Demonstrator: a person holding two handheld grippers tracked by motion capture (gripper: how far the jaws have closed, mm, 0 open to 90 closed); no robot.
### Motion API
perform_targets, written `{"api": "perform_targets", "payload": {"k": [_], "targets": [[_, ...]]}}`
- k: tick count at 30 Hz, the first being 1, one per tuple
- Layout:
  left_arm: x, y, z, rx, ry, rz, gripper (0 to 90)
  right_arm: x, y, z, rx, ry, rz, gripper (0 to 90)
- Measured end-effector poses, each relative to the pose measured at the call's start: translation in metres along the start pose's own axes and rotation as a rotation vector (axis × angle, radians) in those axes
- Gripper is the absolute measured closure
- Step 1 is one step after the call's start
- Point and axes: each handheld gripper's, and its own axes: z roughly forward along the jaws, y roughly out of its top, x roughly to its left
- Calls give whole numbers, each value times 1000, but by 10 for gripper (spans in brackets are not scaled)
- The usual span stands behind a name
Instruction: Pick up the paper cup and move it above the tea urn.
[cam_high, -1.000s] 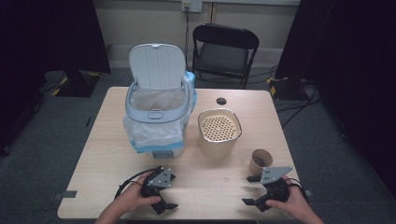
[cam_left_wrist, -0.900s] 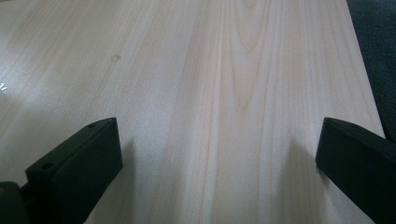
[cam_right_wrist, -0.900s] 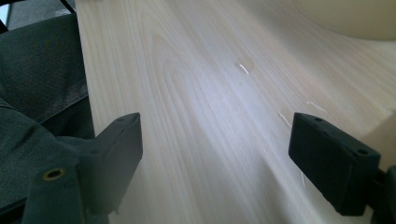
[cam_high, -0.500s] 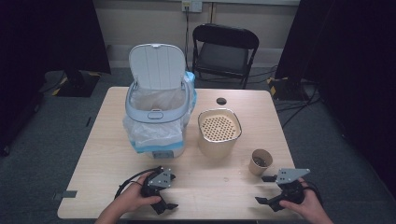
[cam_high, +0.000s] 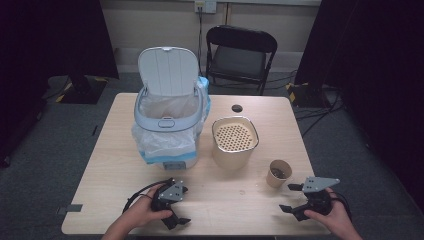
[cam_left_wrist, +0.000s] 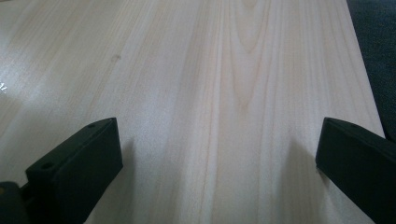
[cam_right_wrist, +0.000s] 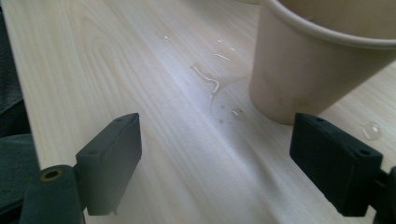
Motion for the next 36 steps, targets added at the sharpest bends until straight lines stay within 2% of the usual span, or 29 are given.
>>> {"api": "perform_targets", "payload": {"k": [5,8,10,13,14,23,30,31,33,36], "targets": [[0,0,0,-2,0,-2,0,-7,-1,0,-2,-34,9,151],[-1,0,2,-32,-5,-13,0,-13,0,-1,-13,-46,19,151],[0,0,0,-2,1,-4,0,-16,0,-3,-22,-54,29,151],[0,0,0,-1,0,-1,0,-20,1,-4,-45,-55,46,150],[0,0,1,-15,-4,-3,0,-22,1,-4,-48,-63,48,149],[0,0,1,-11,-1,-4,0,-31,7,1,-78,-72,56,147],[0,0,0,-2,0,-2,0,-36,8,12,-95,-60,67,148],[-1,0,1,-17,-1,-6,0,-37,8,13,-96,-54,69,148],[0,0,0,-1,0,-3,0,-38,8,16,-106,-50,71,148],[0,0,0,-3,1,-2,0,-41,7,19,-128,-48,82,148]]}}
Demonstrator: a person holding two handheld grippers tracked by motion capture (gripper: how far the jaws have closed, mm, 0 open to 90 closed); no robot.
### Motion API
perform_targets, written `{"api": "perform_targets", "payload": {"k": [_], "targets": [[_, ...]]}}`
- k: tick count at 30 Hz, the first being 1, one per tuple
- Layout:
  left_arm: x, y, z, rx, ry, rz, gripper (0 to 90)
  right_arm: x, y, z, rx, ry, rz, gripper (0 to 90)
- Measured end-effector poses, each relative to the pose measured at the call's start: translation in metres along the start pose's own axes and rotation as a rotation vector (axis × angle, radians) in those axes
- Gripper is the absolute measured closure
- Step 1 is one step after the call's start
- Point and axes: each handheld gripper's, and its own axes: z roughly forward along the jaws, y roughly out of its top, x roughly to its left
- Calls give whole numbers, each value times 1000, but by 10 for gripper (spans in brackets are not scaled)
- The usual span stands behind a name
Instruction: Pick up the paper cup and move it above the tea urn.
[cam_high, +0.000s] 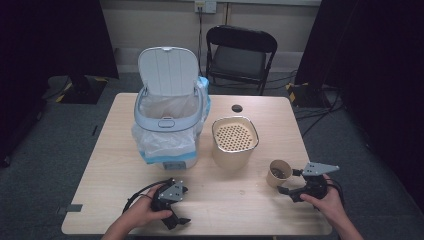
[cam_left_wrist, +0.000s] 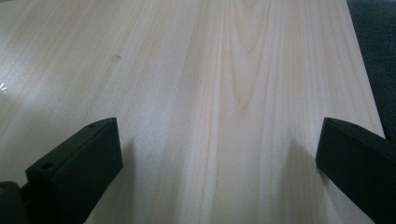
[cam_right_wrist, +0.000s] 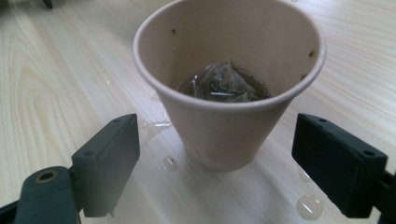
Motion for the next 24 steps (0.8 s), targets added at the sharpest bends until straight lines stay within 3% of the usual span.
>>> {"api": "perform_targets", "payload": {"k": [1,6,9,10,24], "targets": [[0,0,1,-18,-2,-6,0,-1,0,1,-11,1,7,148],[0,0,0,3,0,-1,0,-3,-1,5,-41,8,25,151],[-1,0,1,-17,0,-20,0,-4,0,7,-59,10,24,154],[0,0,0,0,-1,2,0,-3,0,7,-62,10,28,158],[0,0,0,-6,-3,-2,0,-4,0,22,-158,33,47,191]]}}
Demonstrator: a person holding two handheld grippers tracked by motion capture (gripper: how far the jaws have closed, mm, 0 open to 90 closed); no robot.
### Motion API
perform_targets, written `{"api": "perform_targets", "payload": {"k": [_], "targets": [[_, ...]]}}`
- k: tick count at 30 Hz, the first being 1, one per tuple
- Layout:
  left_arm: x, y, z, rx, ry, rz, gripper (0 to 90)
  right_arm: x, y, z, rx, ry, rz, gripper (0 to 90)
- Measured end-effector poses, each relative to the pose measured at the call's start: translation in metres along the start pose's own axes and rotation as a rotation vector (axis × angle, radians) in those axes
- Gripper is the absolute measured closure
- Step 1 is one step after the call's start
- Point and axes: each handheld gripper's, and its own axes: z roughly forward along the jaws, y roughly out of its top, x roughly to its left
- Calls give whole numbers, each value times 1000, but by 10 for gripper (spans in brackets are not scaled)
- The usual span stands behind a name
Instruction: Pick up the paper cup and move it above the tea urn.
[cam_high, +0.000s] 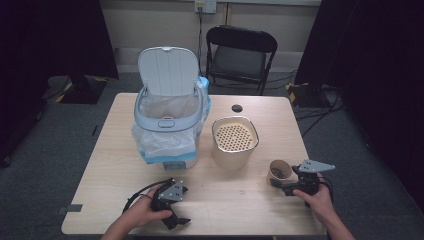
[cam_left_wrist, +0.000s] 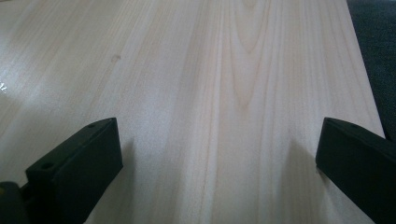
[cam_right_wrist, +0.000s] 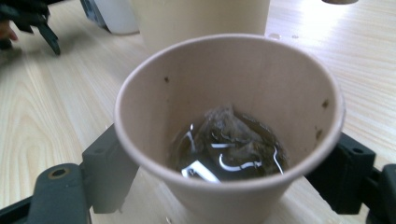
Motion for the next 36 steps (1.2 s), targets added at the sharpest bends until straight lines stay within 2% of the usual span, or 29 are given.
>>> {"api": "perform_targets", "payload": {"k": [9,11,13,14,25,32,34,36], "targets": [[0,0,0,7,4,1,0,-1,1,6,-18,0,0,205],[0,0,0,-2,2,2,0,-1,2,8,-23,8,-4,216],[-1,0,1,-20,0,-17,0,-1,3,9,-23,5,-3,214],[0,0,0,8,2,6,0,-1,3,9,-24,8,1,220],[0,0,0,3,2,-1,0,-1,4,7,-15,-15,-13,247],[0,0,1,-11,0,-4,0,-9,16,4,7,-51,-17,250],[0,0,0,5,3,1,0,-11,22,5,6,-56,-18,251],[0,0,0,0,3,0,0,-14,28,7,7,-60,-11,251]]}}
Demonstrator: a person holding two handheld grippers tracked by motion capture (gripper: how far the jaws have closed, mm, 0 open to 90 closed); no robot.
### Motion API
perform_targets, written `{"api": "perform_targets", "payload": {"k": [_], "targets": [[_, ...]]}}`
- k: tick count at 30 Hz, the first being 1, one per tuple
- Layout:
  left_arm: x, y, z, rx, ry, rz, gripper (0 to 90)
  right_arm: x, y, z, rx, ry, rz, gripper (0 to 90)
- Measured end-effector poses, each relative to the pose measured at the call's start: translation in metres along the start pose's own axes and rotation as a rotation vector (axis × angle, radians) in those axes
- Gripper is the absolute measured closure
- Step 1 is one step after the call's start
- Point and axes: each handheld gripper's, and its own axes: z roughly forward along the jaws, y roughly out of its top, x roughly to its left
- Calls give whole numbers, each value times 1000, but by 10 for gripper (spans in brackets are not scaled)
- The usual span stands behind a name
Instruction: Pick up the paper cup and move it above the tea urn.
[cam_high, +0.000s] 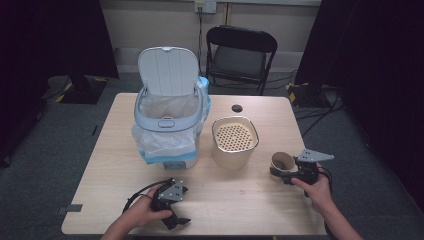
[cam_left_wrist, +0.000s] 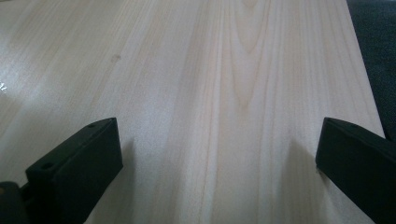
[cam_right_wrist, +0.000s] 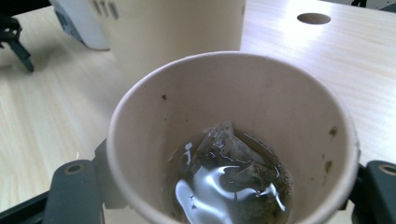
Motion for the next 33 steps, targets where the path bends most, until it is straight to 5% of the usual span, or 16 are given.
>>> {"api": "perform_targets", "payload": {"k": [12,33], "targets": [[0,0,0,4,1,-3,0,-13,31,17,30,-17,-48,257],[0,0,1,-12,-5,-2,0,-36,68,31,5,-55,-36,261]]}}
